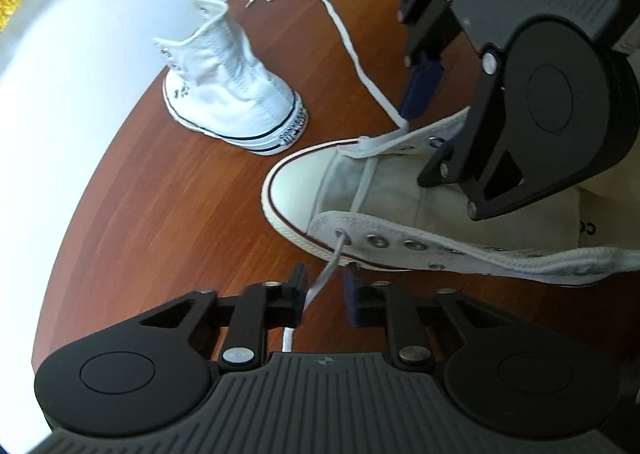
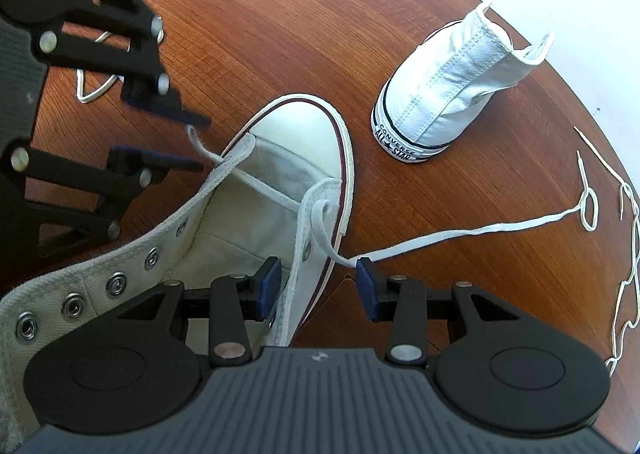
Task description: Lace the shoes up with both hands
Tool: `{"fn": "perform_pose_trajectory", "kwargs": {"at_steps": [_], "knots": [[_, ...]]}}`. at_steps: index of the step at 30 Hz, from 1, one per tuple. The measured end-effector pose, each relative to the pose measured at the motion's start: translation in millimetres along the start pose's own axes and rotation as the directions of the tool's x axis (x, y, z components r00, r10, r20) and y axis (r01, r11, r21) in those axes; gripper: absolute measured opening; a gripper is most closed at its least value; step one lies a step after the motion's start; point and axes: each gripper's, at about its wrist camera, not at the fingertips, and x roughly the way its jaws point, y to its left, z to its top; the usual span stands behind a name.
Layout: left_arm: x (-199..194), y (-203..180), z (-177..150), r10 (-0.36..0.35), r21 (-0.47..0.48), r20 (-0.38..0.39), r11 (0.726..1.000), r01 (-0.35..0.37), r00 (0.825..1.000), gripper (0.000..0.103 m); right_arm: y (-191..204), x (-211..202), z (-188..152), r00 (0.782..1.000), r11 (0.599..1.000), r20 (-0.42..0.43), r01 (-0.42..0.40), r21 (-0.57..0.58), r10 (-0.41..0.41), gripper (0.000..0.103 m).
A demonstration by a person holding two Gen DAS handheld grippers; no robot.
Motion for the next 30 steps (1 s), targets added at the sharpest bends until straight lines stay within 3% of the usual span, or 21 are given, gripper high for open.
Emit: {"fn": "perform_pose_trajectory", "kwargs": {"at_steps": [2,6,18,23,26,30], "knots": [[0,-1,0,0.007,-0.017,0.003,1.0,-0.007,1.0,0.002,0,0,0,1.0,1.0,0.0,-0.001,-0.001,0.001,0.042],[-2,9,-1,0.008,-0.142,-0.012,0.99,-0.009,1.0,0.002,0,1,0,1.0,1.0,-0.001,-0.002,-0.003,0.002,0.042],[-2,29,-17,0.113,-0.274,-0.074,0.953,-0.129,0.991,0.002,0,1,0,1.0,1.0,-0.003,-0.005,-0.009,0.005,0.042],[0,43,-31,0.17,-0.32,-0.132,0.925,-0.204,0.977,0.002,0,0,-1,1.0,1.0,-0.003,-0.005,-0.011,0.005,0.042],[-2,55,-45,0.148,-0.381,-0.151,0.904,-0.196,0.977,0.002,1,-1,-1,1.0,1.0,-0.002,-0.007,-0.011,0.007,0.042],[-6,55,-54,0.129,-0.39,-0.153,0.903,-0.18,0.98,0.002,1,0,0,1.0,1.0,-0.002,-0.008,-0.014,0.008,0.042]]}}
